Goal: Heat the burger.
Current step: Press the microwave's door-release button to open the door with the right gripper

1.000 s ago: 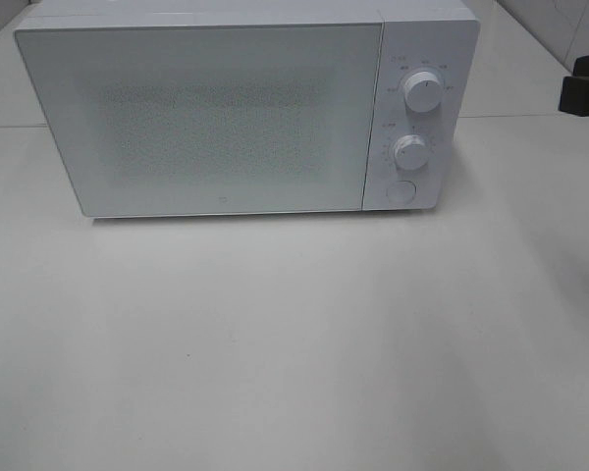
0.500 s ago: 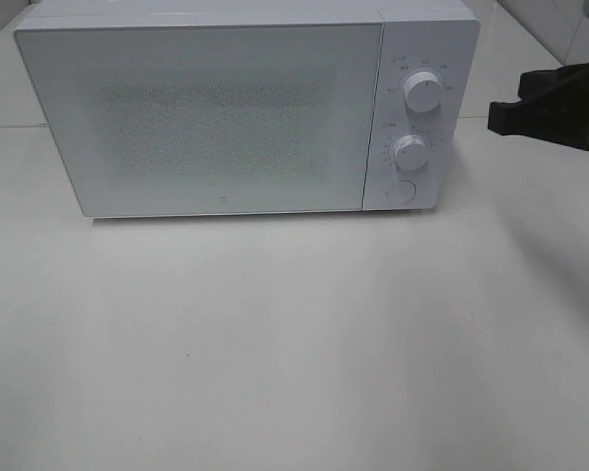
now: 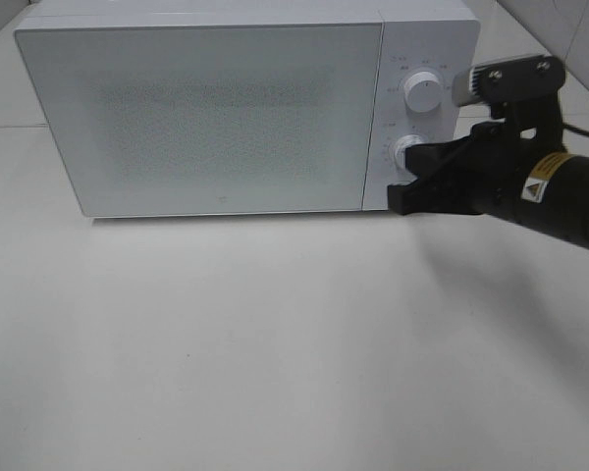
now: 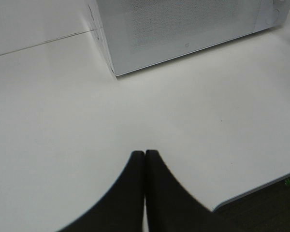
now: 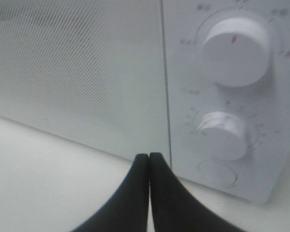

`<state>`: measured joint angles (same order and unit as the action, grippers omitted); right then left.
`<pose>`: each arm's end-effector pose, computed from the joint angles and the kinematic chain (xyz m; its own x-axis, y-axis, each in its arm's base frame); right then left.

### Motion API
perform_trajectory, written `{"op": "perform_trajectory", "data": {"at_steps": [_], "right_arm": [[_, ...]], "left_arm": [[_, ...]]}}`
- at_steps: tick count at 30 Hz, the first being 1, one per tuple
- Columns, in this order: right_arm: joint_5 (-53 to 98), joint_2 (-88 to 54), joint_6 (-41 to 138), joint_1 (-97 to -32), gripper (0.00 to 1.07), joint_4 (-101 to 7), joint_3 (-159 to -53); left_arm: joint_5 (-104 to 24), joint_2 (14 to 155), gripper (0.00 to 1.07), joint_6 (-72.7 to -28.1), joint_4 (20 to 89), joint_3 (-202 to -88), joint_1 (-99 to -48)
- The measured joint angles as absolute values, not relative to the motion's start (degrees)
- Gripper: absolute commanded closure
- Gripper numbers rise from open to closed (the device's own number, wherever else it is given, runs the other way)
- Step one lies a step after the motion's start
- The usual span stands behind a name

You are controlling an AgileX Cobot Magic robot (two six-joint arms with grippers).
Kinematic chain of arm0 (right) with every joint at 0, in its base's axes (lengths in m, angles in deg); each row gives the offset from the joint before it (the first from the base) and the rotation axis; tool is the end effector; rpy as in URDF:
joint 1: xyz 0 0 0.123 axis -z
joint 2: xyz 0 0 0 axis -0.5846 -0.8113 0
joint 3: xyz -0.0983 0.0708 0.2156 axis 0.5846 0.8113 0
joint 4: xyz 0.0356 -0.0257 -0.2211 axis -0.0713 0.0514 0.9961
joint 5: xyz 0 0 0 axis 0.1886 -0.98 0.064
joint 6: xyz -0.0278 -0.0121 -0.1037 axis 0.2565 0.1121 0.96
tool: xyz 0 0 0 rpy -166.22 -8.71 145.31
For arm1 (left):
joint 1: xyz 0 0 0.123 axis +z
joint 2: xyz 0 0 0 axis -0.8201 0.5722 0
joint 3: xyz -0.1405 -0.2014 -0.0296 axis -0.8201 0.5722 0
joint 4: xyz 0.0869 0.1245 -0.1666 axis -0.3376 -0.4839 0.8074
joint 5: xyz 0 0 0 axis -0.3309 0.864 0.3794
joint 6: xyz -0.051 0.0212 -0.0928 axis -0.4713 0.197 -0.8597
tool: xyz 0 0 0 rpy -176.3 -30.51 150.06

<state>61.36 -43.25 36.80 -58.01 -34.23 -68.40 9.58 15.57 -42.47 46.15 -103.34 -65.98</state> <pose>0.2667 0.1260 0.1477 -0.2736 -0.1522 -0.9497 -0.5128 0.8584 0.0102 0.0218 -0.0145 0.2576 -0.3912 0.2289 -0.8914 0.3329 0.9382 0.0948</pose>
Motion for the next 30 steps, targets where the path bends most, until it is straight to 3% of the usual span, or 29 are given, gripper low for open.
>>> {"op": "perform_trajectory", "data": {"at_steps": [15, 30], "right_arm": [[68.35, -55.4, 33.31, -59.84, 1.07, -51.19, -68.58], [68.81, -63.02, 0.93, -59.84, 1.07, -54.35, -75.28]], "left_arm": [[9.58, 15.57, 1.06, -42.47, 46.15, -103.34, -65.98], [9.58, 15.57, 1.06, -42.47, 46.15, -103.34, -65.98]]}}
